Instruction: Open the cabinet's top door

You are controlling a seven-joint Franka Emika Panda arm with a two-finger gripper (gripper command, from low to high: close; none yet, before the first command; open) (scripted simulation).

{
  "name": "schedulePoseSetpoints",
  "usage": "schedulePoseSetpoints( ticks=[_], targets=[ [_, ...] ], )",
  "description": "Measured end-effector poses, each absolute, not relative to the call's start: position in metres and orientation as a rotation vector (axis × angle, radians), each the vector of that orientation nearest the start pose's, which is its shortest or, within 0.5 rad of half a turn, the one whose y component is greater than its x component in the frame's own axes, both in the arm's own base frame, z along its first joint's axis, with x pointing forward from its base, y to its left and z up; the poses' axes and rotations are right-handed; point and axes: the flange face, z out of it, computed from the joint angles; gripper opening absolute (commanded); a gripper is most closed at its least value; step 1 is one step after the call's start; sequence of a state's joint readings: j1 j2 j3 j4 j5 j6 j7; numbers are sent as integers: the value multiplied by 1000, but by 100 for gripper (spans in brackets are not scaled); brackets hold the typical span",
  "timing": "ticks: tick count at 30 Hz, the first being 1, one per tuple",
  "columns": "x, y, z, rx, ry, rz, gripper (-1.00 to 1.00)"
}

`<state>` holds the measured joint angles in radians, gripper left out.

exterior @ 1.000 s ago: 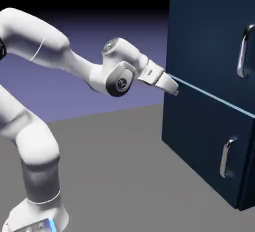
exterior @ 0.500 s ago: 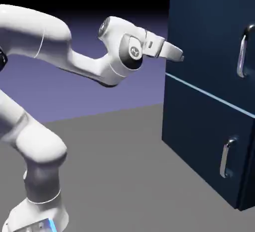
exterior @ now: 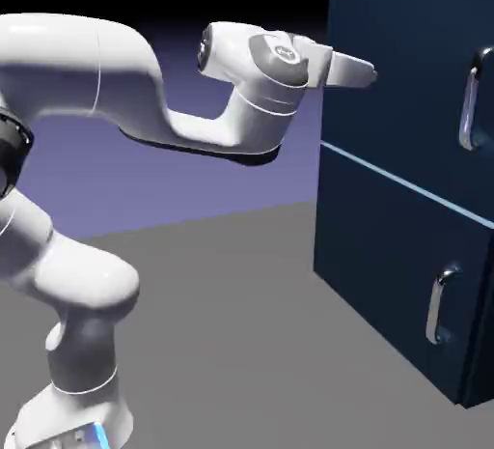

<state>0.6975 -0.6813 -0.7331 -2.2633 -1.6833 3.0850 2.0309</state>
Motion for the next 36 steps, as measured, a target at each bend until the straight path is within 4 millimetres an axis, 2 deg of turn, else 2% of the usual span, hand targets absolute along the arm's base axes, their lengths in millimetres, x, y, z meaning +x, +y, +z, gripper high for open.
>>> schedulePoseSetpoints(
  ticks=[6,12,26,27,33,34,36],
  targets=[
    [422,-48,649,-1858,676,-1630,0],
    [437,-79,641,-1809,675,-1668,0],
    [483,-162,595,-1762,693,-1736,0],
    [483,-162,595,-1762,693,-1736,0],
    [533,-161,595,-1762,693,-1736,0],
    [533,-161,595,-1762,693,-1736,-100],
    [533,-161,595,-1762,693,-1736,-100]
  ],
)
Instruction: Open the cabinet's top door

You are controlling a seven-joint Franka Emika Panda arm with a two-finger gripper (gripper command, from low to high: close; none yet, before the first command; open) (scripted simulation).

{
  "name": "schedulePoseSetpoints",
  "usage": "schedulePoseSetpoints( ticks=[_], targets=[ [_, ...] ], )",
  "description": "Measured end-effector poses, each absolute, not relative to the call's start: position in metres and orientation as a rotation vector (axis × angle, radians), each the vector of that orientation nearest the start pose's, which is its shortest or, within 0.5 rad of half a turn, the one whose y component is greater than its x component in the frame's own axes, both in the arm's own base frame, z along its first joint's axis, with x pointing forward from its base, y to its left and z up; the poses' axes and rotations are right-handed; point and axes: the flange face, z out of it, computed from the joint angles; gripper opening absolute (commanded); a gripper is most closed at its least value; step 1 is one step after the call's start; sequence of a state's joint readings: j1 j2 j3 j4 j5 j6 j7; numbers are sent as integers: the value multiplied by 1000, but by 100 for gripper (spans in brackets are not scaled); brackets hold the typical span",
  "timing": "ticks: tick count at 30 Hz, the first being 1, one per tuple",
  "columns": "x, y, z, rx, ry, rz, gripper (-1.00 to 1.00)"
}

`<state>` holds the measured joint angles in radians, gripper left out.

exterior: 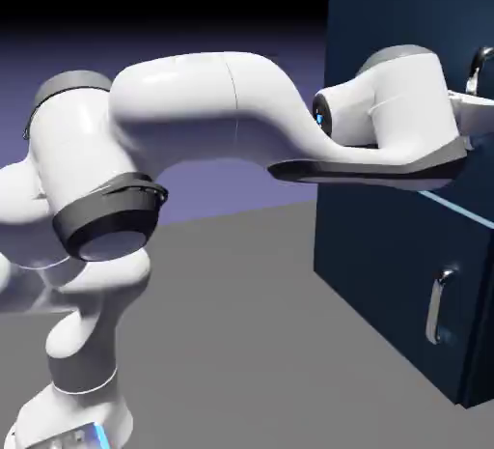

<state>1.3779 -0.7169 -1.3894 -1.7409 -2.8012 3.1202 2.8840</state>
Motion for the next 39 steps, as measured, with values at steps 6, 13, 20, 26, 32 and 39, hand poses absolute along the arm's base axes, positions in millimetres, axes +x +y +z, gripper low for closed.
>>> schedulePoseSetpoints(
  ticks=[6,13,20,26,32,39],
  targets=[
    [499,-151,596,-1758,760,-1782,-100],
    [460,-136,596,-1751,840,-1833,-100],
    [425,-120,596,-1743,916,-1883,-100],
    [388,-99,596,-1727,1003,-1932,-100],
    [342,-67,596,-1705,1117,-1998,-100],
    [295,-25,596,-1674,1246,-2069,-100]
  ],
)
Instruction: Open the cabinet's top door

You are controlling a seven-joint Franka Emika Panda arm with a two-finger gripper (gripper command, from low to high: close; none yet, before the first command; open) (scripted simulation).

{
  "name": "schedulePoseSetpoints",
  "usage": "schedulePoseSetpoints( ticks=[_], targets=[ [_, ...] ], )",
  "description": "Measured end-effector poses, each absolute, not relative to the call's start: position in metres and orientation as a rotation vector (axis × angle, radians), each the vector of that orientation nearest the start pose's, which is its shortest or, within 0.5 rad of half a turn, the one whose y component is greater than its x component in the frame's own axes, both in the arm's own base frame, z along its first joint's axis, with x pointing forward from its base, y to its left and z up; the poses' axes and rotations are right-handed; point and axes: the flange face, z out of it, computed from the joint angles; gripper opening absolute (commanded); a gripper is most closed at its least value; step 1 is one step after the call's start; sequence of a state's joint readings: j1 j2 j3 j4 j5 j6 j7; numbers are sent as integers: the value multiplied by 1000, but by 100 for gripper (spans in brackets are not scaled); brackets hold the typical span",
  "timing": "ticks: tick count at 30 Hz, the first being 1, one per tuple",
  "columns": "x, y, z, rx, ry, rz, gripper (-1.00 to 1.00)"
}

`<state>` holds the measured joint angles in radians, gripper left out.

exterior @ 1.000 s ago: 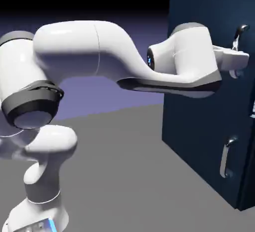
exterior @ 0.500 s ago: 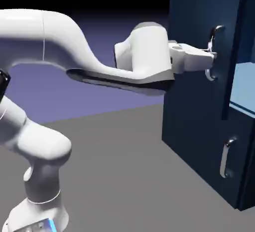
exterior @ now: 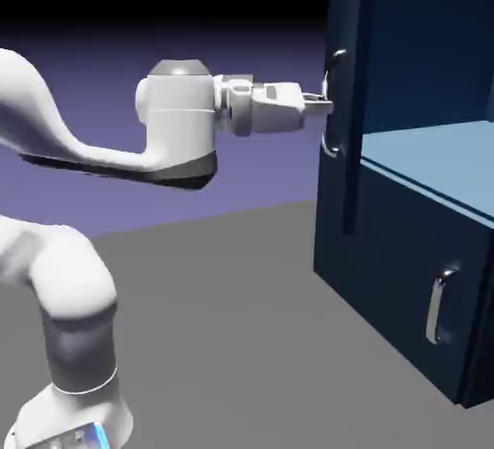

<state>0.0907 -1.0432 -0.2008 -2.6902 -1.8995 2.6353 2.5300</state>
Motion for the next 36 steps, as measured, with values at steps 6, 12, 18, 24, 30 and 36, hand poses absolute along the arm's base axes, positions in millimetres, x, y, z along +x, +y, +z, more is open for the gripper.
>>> schedulePoseSetpoints(
  ticks=[6,12,18,24,30,36],
  targets=[
    [261,12,595,-1645,1352,-2123,-100],
    [229,55,596,-1607,1468,-2177,-100],
    [202,102,596,-1563,1588,-2230,-100],
    [177,156,596,-1510,1720,-2284,-100],
    [157,222,596,-1437,1875,-2342,-100],
    [145,289,596,-1355,2031,-2393,-100]
  ],
)
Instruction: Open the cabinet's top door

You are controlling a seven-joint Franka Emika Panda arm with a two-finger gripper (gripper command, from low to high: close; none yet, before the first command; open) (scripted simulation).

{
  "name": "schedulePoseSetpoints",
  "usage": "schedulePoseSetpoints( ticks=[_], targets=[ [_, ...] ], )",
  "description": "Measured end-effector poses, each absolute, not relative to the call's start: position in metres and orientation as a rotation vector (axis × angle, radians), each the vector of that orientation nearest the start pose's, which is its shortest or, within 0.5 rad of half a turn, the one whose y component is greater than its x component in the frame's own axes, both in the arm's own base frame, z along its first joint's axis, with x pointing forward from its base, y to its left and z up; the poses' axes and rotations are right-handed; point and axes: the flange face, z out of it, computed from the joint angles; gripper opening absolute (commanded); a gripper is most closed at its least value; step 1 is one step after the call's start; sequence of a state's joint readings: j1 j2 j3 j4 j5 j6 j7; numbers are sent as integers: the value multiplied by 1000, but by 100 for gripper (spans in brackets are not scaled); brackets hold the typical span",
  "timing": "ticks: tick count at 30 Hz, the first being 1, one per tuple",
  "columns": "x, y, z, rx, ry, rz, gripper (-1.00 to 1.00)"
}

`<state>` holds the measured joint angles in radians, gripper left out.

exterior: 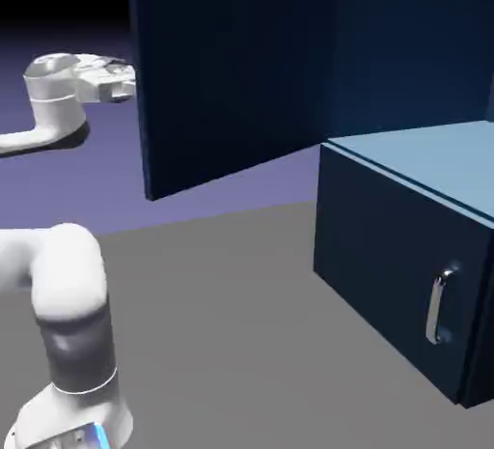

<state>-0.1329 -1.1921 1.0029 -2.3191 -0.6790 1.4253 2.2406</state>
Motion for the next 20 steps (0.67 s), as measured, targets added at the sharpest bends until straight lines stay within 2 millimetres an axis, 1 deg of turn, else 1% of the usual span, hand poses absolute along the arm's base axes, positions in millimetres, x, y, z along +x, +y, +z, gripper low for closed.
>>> schedulePoseSetpoints(
  ticks=[5,10,15,20],
  targets=[
    [142,338,596,-1288,2144,-2426,-100],
    [144,382,596,-1223,2246,-2452,-100],
    [148,421,596,-1160,2339,-2473,-100],
    [155,455,596,-1101,2421,-2489,-100]
  ],
)
